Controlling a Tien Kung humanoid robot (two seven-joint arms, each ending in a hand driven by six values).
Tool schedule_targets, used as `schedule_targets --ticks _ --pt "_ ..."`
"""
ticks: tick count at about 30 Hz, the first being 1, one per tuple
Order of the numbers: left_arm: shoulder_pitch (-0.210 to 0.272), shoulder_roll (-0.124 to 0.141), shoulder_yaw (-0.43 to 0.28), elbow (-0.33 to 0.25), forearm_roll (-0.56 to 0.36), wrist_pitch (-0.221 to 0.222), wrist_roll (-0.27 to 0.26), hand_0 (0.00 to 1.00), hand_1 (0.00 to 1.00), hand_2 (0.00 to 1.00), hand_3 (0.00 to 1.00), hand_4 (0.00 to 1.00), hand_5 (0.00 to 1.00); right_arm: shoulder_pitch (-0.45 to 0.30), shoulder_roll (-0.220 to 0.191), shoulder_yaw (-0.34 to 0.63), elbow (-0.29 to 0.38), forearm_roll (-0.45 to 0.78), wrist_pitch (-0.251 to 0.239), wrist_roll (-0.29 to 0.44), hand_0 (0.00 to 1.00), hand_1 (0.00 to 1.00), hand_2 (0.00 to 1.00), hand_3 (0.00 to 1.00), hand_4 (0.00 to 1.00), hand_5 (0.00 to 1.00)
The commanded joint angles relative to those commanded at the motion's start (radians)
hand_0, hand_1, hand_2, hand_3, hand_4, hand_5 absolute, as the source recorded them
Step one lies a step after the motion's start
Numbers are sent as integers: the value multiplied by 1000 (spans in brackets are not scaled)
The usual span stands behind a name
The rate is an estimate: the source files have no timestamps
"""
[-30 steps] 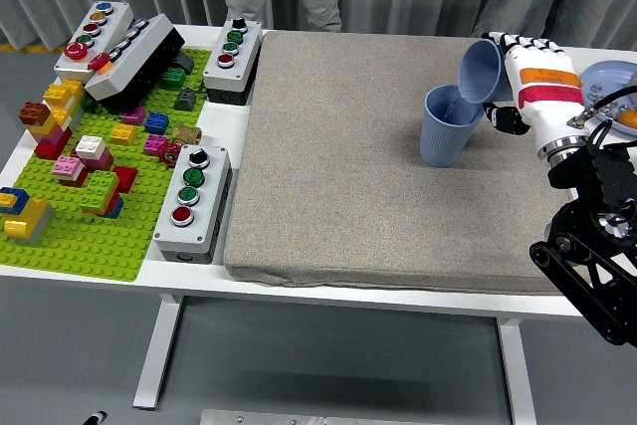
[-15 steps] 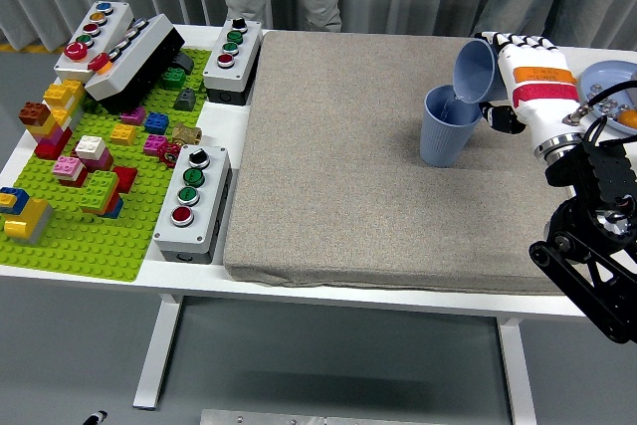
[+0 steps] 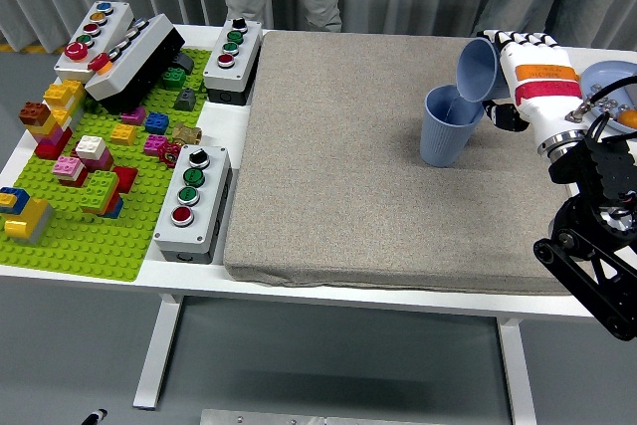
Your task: Pick cup pour cup place
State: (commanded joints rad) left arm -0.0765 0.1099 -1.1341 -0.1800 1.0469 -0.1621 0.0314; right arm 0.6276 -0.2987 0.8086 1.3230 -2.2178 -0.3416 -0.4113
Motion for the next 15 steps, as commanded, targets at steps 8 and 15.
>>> schedule_targets --ticks 8,15 --pt "-1 -1 -7 0 3 1 1 837 809 883 806 647 998 13 -12 -26 2 5 11 -4 882 739 656 693 809 189" --pt "2 -1 -8 0 5 1 2 837 809 883 806 647 998 19 -17 -40 5 8 14 -7 882 740 656 688 811 186"
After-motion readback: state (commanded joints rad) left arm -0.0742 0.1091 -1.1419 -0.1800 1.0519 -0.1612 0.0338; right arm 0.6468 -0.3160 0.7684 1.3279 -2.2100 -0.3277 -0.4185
